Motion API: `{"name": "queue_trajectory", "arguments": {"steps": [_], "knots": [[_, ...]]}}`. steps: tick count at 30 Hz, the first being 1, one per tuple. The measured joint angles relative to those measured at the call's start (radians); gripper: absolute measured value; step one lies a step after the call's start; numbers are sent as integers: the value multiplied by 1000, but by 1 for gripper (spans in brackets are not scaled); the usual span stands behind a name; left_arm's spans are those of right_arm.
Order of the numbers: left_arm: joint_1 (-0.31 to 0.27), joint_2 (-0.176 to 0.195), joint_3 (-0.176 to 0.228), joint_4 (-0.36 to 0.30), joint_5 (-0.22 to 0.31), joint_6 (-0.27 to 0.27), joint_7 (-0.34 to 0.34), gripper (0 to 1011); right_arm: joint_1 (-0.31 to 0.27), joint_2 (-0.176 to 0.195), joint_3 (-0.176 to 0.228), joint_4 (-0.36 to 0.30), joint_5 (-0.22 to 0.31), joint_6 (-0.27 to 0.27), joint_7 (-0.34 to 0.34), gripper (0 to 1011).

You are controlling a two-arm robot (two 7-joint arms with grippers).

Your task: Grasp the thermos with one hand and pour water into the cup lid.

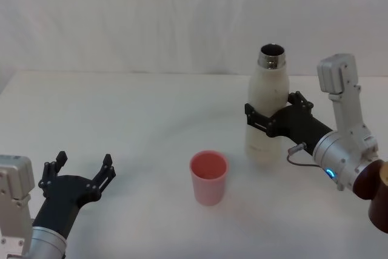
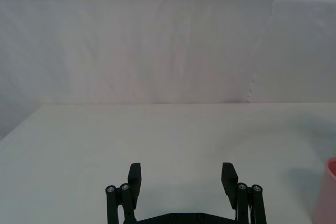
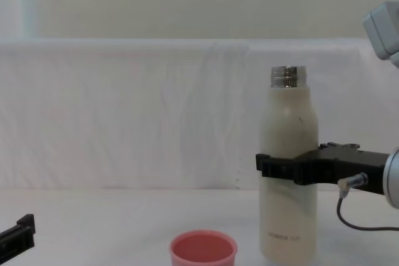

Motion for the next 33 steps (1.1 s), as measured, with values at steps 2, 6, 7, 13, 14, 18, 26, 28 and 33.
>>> {"name": "queue_trajectory", "arguments": {"steps": [2,6,7,13,14,18,26,28,33], "knots": [[0,0,0,0,0,0,0,1001,3,0,-3,7,6,-1,0,957],[0,0,0,0,0,0,0,1001,11,1,-15,25,19,-4,-2,957],[0,0,0,0,0,0,0,1001,12,1,-17,27,22,-5,-2,957],[0,0,0,0,0,0,0,1001,21,2,-29,50,41,-14,-7,957],[0,0,0,0,0,0,0,1001,23,3,-32,56,47,-15,-8,957],[0,0,0,0,0,0,0,1001,27,4,-39,66,58,-19,-12,957],[0,0,0,0,0,0,0,1001,34,13,-54,80,74,-22,-22,957],[0,0,0,0,0,0,0,1001,35,16,-58,82,79,-24,-25,957],[0,0,0,0,0,0,0,1001,37,23,-66,86,91,-27,-32,957]]}}
